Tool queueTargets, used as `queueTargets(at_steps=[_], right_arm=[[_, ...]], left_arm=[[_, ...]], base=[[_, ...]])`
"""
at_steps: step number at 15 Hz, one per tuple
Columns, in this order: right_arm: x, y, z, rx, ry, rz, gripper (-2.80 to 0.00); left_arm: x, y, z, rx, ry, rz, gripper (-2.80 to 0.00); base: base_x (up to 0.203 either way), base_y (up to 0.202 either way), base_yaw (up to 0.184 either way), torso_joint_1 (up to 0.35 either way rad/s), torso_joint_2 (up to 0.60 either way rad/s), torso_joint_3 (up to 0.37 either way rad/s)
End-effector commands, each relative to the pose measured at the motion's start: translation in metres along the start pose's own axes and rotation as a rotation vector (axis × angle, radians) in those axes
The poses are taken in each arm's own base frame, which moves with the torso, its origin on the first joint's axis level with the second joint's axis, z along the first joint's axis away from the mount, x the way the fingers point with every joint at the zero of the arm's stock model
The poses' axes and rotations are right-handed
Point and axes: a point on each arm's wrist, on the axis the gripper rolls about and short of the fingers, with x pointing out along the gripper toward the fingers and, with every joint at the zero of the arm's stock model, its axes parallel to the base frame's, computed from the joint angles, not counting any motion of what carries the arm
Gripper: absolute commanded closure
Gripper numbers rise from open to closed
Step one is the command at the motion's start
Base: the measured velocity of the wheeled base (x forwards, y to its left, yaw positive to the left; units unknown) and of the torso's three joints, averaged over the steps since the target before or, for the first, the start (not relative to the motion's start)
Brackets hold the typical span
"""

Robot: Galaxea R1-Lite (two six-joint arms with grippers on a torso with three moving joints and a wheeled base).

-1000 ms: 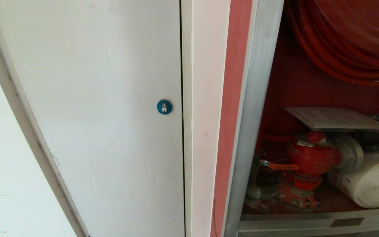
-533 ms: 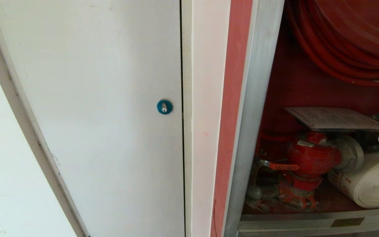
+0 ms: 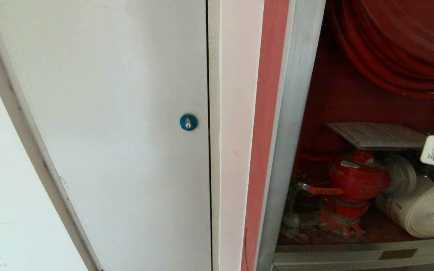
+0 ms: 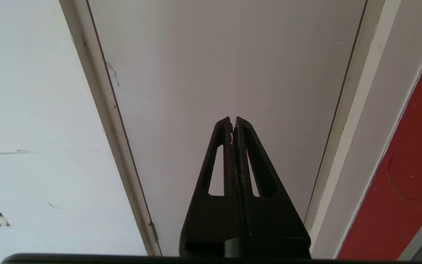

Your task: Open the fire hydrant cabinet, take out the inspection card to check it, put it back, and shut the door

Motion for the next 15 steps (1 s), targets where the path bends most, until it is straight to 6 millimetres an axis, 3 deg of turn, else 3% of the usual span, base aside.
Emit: queueTargets(at_steps=[1,15], right_arm=[[0.017,0.002,0.004,-0.010,-0.002,0.008,-2.80],[0.061,0.004,0.009,0.017,-0.011,-0.032,-2.80]], left_arm=[[0.002,0.000,-0.006,0.000,0.024,0.000,0.00],[0.002,0.000,-0.006,0.000,0.024,0.000,0.00]], base=[[0.000,0.000,0.000,0.000,0.00,0.000],[0.000,0.000,0.000,0.000,0.00,0.000]])
